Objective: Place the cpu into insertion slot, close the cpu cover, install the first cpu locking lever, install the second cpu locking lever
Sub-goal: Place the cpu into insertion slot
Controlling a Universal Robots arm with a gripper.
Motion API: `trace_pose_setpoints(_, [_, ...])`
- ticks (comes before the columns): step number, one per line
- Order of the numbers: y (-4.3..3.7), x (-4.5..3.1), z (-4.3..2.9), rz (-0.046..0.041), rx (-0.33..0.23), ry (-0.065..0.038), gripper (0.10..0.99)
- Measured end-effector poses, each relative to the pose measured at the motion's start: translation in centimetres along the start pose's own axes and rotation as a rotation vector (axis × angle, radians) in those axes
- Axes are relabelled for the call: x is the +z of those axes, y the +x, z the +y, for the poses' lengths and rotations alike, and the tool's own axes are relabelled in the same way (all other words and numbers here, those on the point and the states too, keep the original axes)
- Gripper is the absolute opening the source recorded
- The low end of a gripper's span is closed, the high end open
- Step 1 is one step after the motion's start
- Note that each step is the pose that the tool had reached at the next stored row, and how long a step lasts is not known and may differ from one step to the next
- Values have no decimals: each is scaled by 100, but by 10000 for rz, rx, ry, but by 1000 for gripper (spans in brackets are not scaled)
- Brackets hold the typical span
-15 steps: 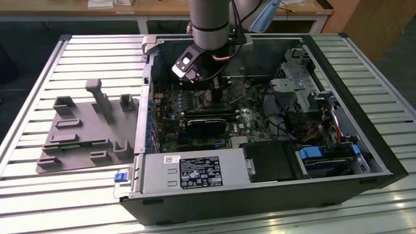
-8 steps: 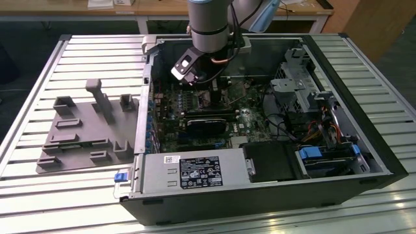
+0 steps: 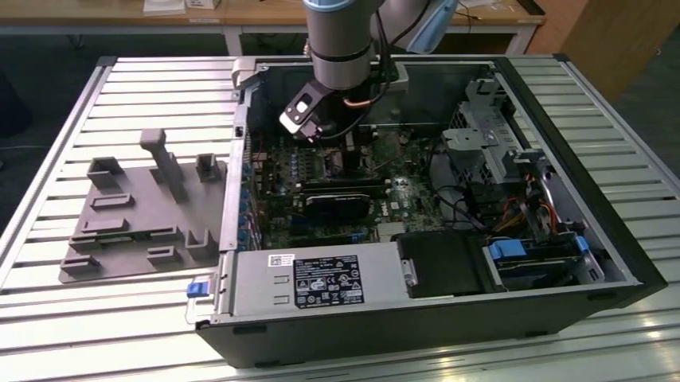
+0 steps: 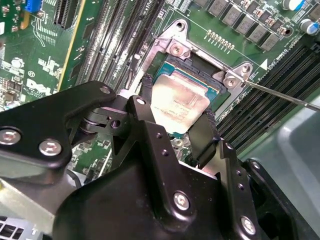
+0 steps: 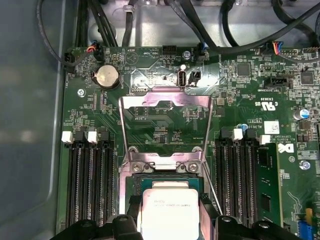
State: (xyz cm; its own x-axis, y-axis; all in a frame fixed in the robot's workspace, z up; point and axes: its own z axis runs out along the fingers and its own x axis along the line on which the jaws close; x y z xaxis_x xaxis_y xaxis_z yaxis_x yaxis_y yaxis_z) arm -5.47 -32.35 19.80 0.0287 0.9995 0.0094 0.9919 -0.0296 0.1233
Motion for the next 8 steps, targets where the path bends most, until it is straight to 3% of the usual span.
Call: trace_pose_setpoints(8, [26, 34, -5, 3, -35, 1, 537])
